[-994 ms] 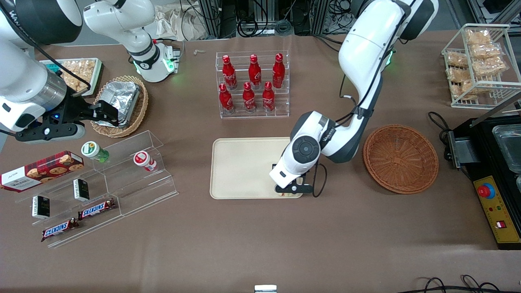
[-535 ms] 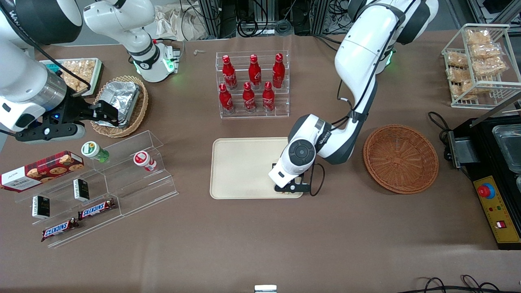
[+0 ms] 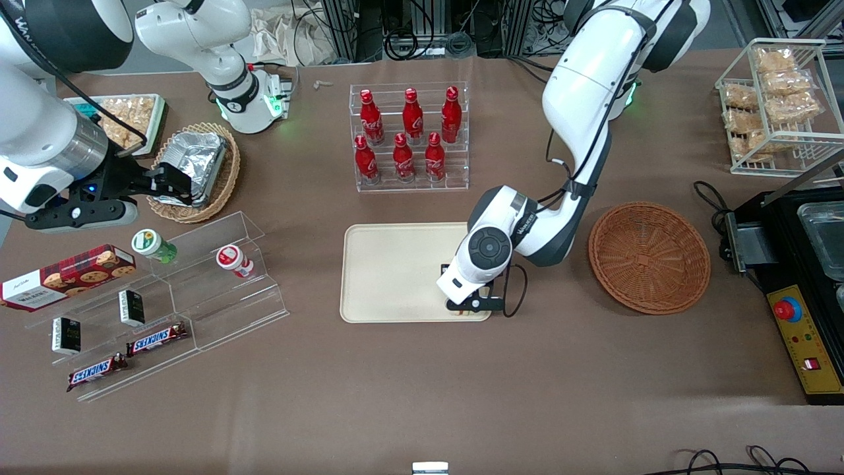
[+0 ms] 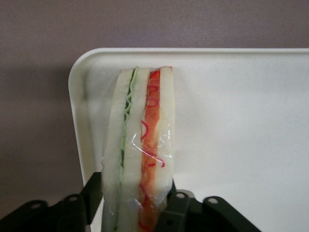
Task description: Place sandwich from basket to tray
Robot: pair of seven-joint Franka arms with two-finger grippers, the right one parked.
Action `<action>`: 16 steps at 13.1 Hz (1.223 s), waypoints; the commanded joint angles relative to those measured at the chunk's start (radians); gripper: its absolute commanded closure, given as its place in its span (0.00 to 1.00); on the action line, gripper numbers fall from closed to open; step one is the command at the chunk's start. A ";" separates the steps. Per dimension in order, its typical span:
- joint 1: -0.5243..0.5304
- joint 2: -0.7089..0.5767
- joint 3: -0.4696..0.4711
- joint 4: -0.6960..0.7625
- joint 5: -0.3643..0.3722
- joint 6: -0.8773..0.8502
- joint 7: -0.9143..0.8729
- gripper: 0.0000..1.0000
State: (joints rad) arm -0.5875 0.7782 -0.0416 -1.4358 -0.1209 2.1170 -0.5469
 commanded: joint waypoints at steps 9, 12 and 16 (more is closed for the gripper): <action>0.089 -0.149 0.034 -0.005 0.003 -0.093 -0.008 0.00; 0.236 -0.212 0.032 -0.006 0.006 -0.144 -0.001 0.00; 0.322 -0.342 0.032 -0.008 0.084 -0.336 0.030 0.00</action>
State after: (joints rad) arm -0.2726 0.5157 0.0059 -1.4207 -0.1009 1.8611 -0.5244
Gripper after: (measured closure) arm 0.000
